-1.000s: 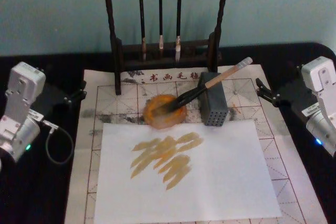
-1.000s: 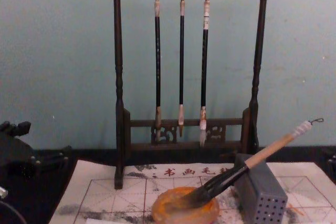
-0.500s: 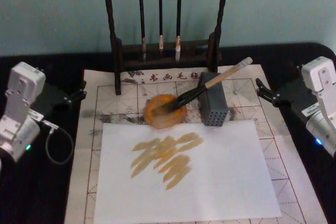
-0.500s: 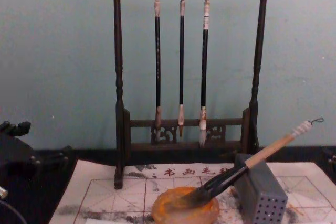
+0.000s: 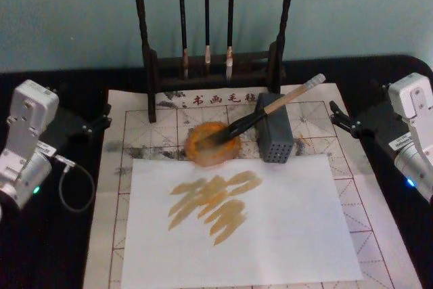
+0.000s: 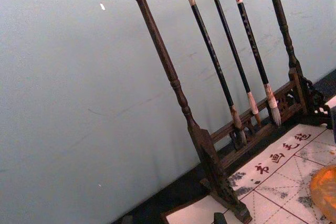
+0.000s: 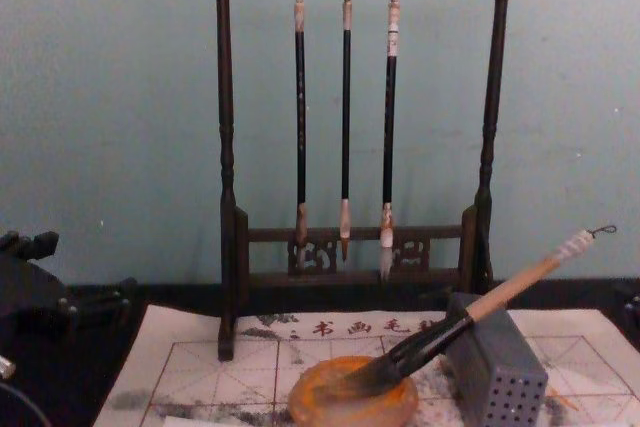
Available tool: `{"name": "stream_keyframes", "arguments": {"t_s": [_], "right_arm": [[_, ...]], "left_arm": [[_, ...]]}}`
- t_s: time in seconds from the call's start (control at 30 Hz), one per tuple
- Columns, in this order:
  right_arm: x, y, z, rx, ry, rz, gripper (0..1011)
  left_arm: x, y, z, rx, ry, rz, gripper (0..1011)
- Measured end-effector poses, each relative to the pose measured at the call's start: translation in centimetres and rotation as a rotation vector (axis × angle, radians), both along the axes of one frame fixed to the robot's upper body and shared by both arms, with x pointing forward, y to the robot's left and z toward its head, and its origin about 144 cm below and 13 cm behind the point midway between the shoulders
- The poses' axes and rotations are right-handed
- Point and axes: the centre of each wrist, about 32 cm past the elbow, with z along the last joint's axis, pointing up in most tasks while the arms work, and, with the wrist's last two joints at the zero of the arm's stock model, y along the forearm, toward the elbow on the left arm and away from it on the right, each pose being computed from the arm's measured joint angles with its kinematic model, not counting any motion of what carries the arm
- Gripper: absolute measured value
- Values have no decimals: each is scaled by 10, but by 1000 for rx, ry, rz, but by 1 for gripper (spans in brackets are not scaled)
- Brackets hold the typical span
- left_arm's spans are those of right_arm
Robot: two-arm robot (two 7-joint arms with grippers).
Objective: Pick up the brush from the inkstone, write on the paper, then place the brush back to its original position.
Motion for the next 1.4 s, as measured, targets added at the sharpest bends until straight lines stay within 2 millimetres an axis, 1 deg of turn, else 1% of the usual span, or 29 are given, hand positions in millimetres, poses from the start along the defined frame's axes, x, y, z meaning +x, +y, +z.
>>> {"name": "stream_keyframes", "arguments": {"t_s": [0.2, 0.37, 0.67, 0.8, 1.1, 1.4], "right_arm": [[-1, -1, -1, 21, -2, 8, 1000], [-5, -5, -4, 96, -6, 14, 1000], [-18, -8, -7, 313, 2, 32, 1000], [-20, -7, -9, 397, 20, 58, 1000], [-15, -4, -18, 542, 86, 122, 1000], [0, 1, -27, 691, 139, 192, 1000]], "left_arm": [[0, 0, 0, 0, 0, 0, 1001], [0, 0, 0, 0, 0, 0, 1001], [0, 0, 0, 0, 0, 0, 1001], [0, 0, 0, 0, 0, 0, 1001], [0, 0, 0, 0, 0, 0, 1001], [0, 0, 0, 0, 0, 0, 1001]]}}
